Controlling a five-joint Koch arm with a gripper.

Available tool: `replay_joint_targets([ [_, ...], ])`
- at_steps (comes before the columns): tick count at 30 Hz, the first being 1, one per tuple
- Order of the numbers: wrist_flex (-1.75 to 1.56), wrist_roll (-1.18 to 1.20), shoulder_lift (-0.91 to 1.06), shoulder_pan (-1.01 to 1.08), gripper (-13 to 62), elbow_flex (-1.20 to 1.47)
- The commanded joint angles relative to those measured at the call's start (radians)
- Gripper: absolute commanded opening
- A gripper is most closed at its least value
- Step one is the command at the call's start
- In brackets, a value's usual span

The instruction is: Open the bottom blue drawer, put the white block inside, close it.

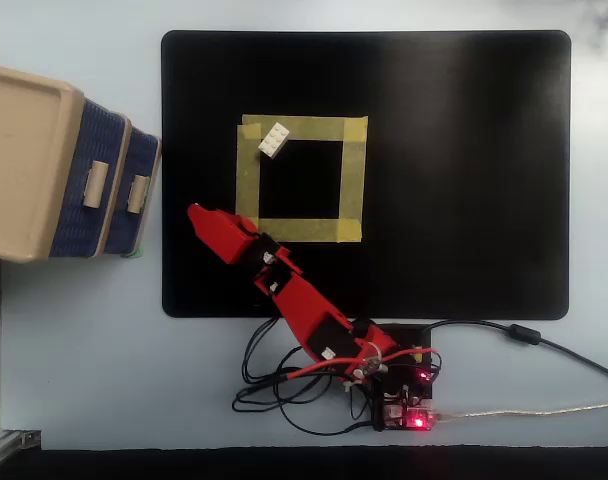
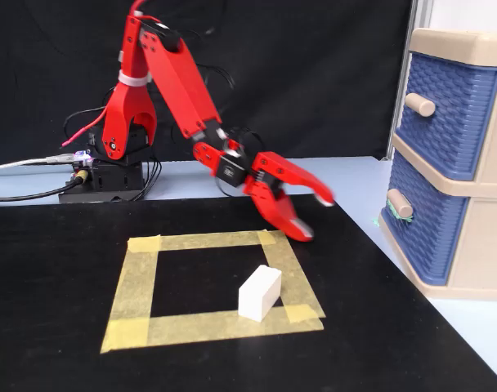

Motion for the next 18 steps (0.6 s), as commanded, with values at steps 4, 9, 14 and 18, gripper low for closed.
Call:
replay_joint_targets([
  [4, -0.097, -0.181, -0.069, -0.026, 33.6, -0.207],
  [9, -0.081, -0.178, -0.15, -0.069, 33.5, -0.334],
  [14, -0.066, -0.175, -0.187, -0.103, 33.4, -0.396],
  [18, -0.054, -0.175, -0.239, -0.106, 33.4, -0.472],
])
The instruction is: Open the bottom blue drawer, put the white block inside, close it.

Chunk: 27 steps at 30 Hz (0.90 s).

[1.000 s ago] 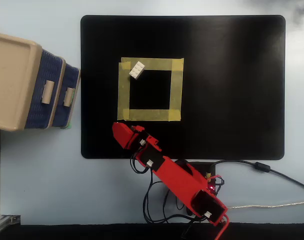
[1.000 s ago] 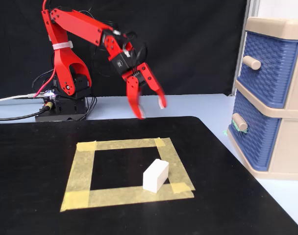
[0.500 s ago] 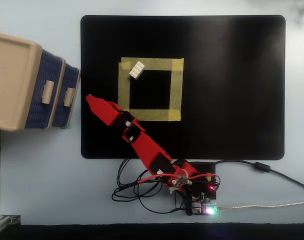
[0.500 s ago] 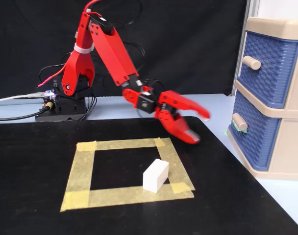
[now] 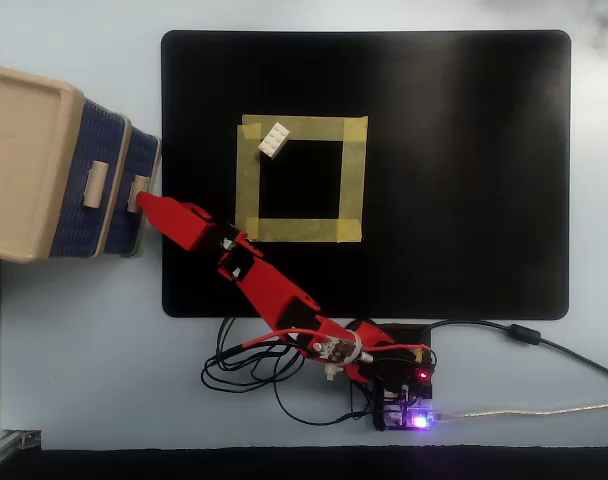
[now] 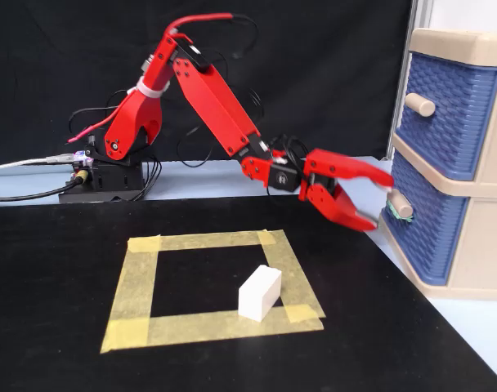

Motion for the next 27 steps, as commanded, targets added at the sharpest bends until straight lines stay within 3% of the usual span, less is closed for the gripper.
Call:
replay_joint_targets([
  [1, -0.031, -0.02, 0.009, -0.012, 33.3, -0.069],
  [7, 0.028, -0.017, -0.008, -0.012, 30.9, -0.133],
  [11, 0.035, -0.015, -0.035, -0.012, 25.5, -0.14],
  [14, 0.038, -0.014, -0.063, -0.012, 13.9, -0.137],
  [18, 0.038, -0.015, -0.089, -0.005, -8.2, -0.13],
  [22, 0.028, -0.02, -0.028, 0.002, -8.0, 0.034],
  [27, 0.025, -0.021, 0.307, 0.061, -8.0, 0.502],
])
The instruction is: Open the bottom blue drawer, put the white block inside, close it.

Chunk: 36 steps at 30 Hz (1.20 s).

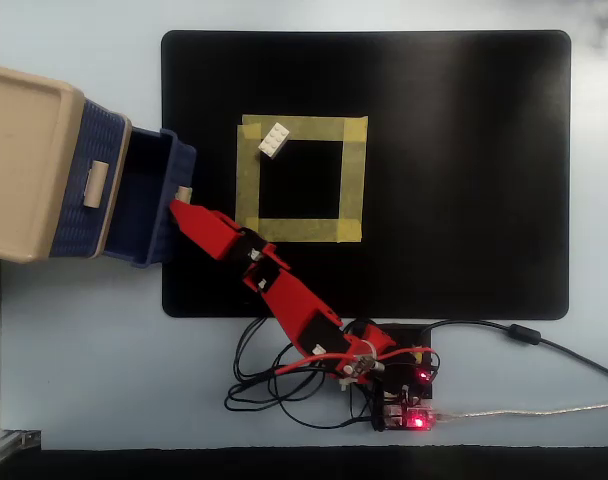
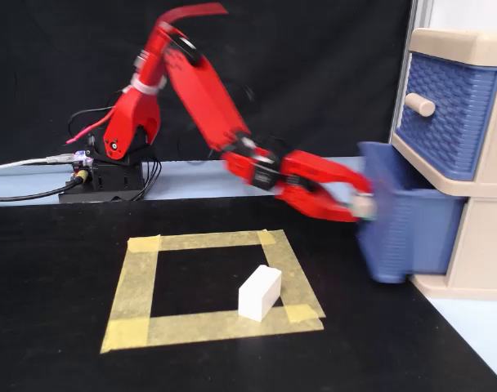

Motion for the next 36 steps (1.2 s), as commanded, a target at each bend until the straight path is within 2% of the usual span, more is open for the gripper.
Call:
replay_joint_targets([
  [1, -0.003, -0.02, 0.146, 0.011, -8.0, 0.161],
  [4, 0.0, -0.015, 0.236, 0.037, -7.6, 0.305],
  [5, -0.002, -0.015, 0.242, 0.046, -5.0, 0.319],
  [6, 0.0, -0.014, 0.242, 0.052, 3.1, 0.319],
  [7, 0.008, -0.012, 0.245, 0.055, 17.1, 0.314],
  [8, 0.008, -0.014, 0.25, 0.054, 27.0, 0.313],
  [9, 0.009, -0.017, 0.252, 0.052, 33.0, 0.311],
  [10, 0.011, -0.017, 0.256, 0.052, 34.4, 0.316],
  [14, 0.135, -0.014, 0.413, 0.077, 34.0, 0.314],
  [18, 0.758, 0.014, 0.655, 0.156, 33.5, 0.147],
  [21, 1.364, 0.109, 0.721, 0.207, 33.2, -0.146],
  [24, 1.784, 0.245, 0.571, 0.285, 33.3, -0.528],
  [28, 2.06, 0.385, 0.242, 0.399, 33.5, -1.022],
  [31, 2.141, 0.448, 0.026, 0.466, 33.6, -1.359],
  [36, 2.151, 0.612, -0.258, 0.512, 33.6, -1.644],
])
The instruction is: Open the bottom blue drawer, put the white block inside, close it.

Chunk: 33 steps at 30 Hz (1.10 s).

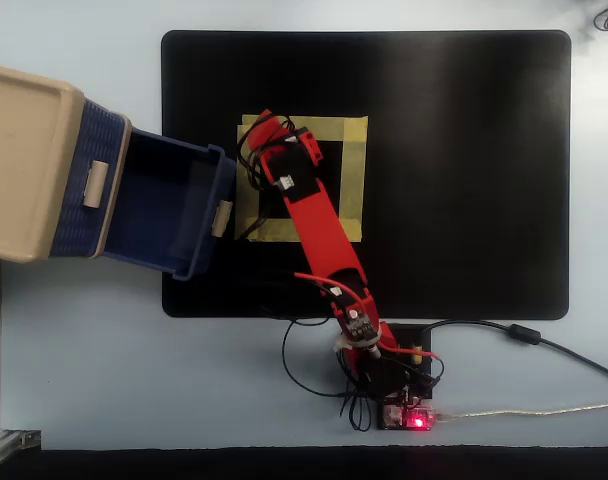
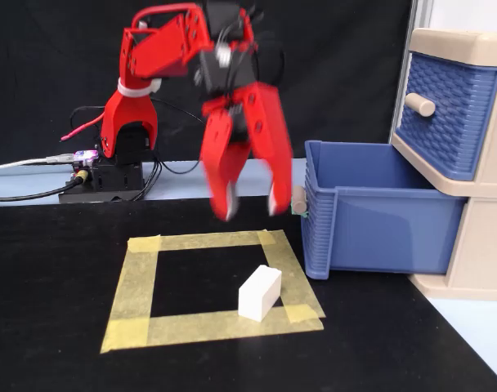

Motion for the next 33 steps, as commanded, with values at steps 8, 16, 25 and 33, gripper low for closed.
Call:
replay_joint_targets([
  [8, 0.009, 0.101, -0.13, -0.009, 33.6, -0.097],
  [16, -0.002, 0.103, -0.198, -0.017, 33.7, -0.104],
  [25, 0.006, 0.095, -0.245, 0.006, 32.7, -0.101],
  [33, 0.086, 0.098, -0.204, 0.052, -8.0, -0.104],
])
